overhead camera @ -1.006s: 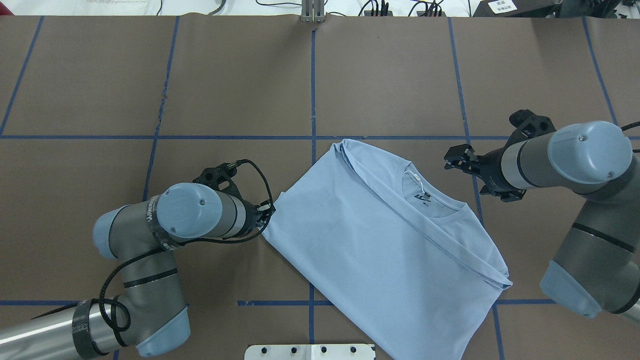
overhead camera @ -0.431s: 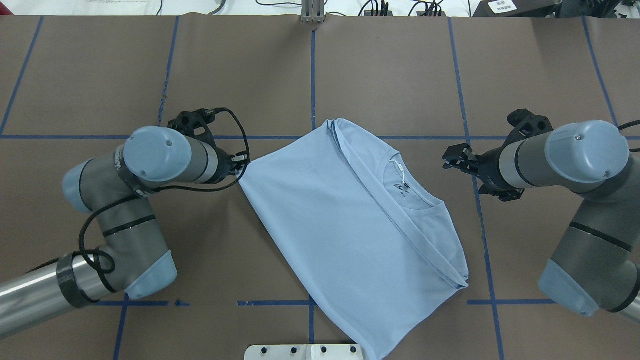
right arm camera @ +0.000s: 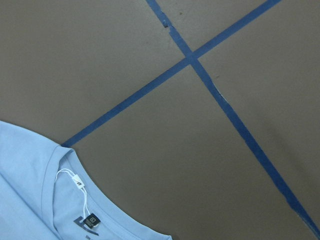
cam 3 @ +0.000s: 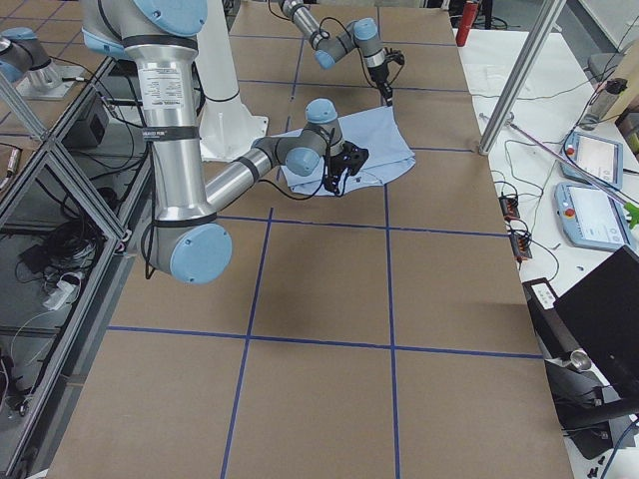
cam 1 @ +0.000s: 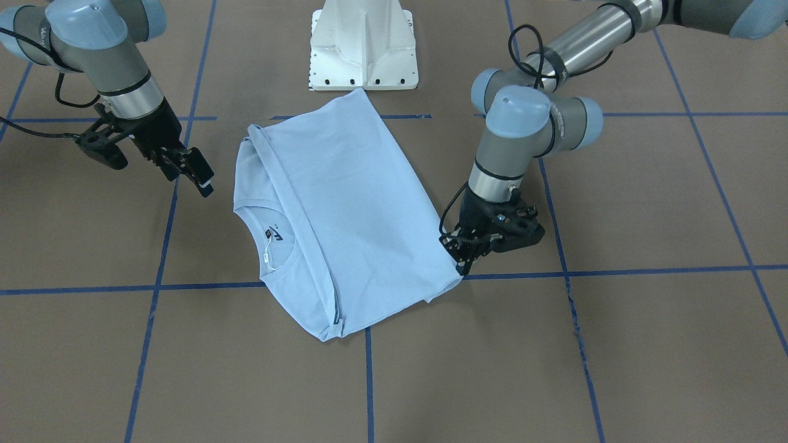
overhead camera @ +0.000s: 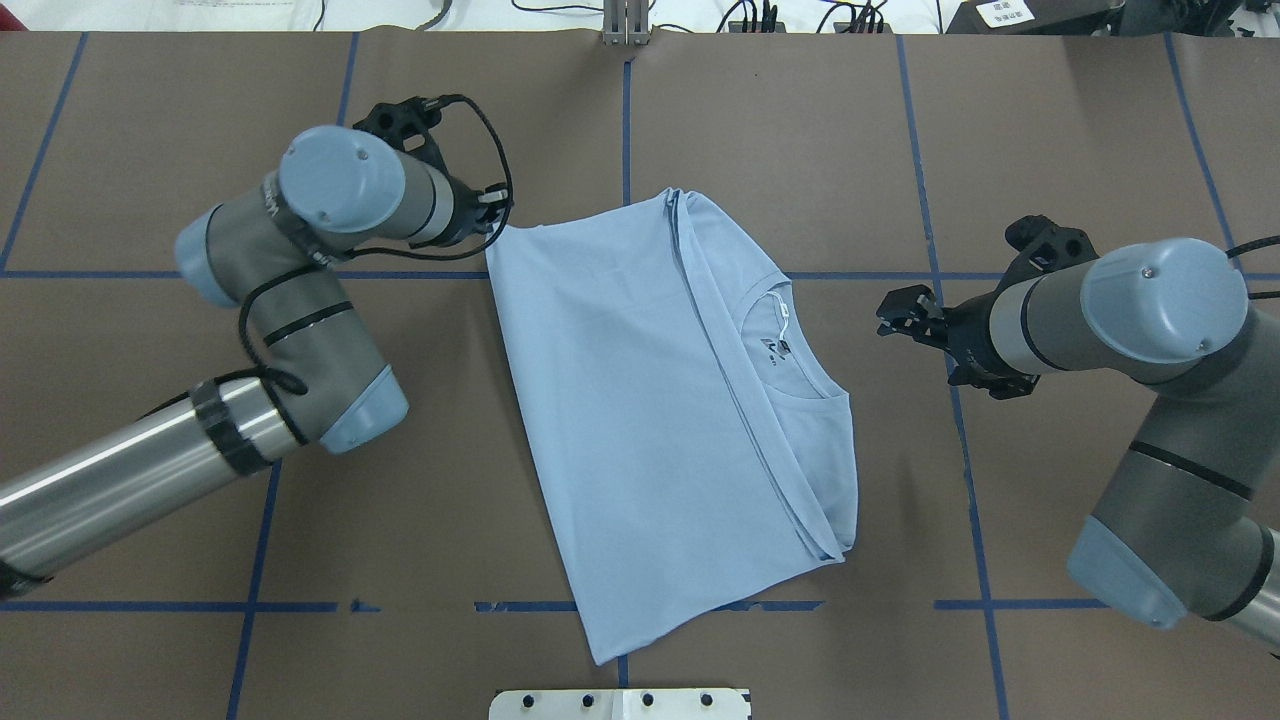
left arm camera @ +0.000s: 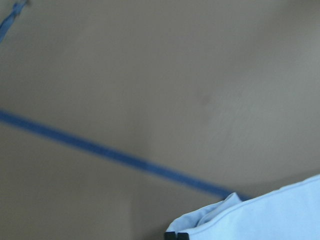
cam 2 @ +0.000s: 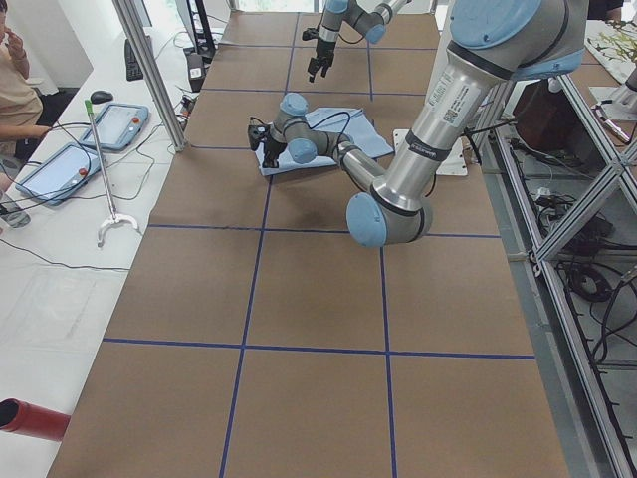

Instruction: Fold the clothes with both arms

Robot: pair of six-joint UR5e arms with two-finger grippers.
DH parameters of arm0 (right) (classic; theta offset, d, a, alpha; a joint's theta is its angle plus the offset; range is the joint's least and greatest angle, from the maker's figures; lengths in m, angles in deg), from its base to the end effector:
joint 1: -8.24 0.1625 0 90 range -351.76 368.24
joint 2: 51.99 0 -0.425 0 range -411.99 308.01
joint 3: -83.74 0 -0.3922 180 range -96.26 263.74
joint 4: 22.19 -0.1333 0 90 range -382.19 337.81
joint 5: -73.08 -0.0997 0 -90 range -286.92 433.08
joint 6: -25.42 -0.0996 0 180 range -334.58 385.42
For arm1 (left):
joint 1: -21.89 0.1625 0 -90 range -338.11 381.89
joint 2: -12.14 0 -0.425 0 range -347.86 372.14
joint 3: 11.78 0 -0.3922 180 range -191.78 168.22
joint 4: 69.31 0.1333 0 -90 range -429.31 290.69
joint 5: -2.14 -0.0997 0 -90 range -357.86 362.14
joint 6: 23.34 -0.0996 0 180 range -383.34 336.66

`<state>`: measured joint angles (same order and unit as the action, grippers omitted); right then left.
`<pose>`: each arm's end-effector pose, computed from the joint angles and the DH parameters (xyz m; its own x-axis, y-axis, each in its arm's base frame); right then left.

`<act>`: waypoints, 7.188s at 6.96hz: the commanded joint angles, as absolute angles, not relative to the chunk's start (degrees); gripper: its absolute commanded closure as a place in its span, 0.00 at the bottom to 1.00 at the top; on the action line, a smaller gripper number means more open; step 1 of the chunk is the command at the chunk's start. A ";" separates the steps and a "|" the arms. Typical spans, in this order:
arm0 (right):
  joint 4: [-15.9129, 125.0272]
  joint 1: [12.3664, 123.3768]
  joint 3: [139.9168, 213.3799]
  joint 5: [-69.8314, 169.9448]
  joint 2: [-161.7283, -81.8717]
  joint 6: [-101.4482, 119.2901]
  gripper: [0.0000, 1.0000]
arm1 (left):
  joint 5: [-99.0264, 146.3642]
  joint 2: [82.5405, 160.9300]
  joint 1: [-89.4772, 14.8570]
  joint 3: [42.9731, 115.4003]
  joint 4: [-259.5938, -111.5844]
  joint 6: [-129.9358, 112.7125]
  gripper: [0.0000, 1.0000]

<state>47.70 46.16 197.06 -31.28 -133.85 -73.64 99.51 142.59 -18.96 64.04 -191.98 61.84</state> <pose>-0.3532 -0.4128 0.3604 0.4146 0.5164 0.7493 -0.5138 0.8124 -0.2756 0.4987 -0.5905 0.2779 0.4364 -0.2672 -0.8592 0.5308 0.8475 0.0060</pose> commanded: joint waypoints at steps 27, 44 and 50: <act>84.33 34.25 193.43 -23.25 -119.58 -15.54 0.01 | 99.96 139.58 -20.48 57.56 -209.14 63.41 0.60; 56.21 31.27 185.51 -21.14 -118.26 -85.06 1.00 | 100.13 136.51 -19.51 64.15 -208.53 63.49 0.60; 58.31 27.32 197.88 -20.88 -124.32 -88.64 1.00 | 101.46 134.85 -10.67 79.13 -200.40 78.74 0.60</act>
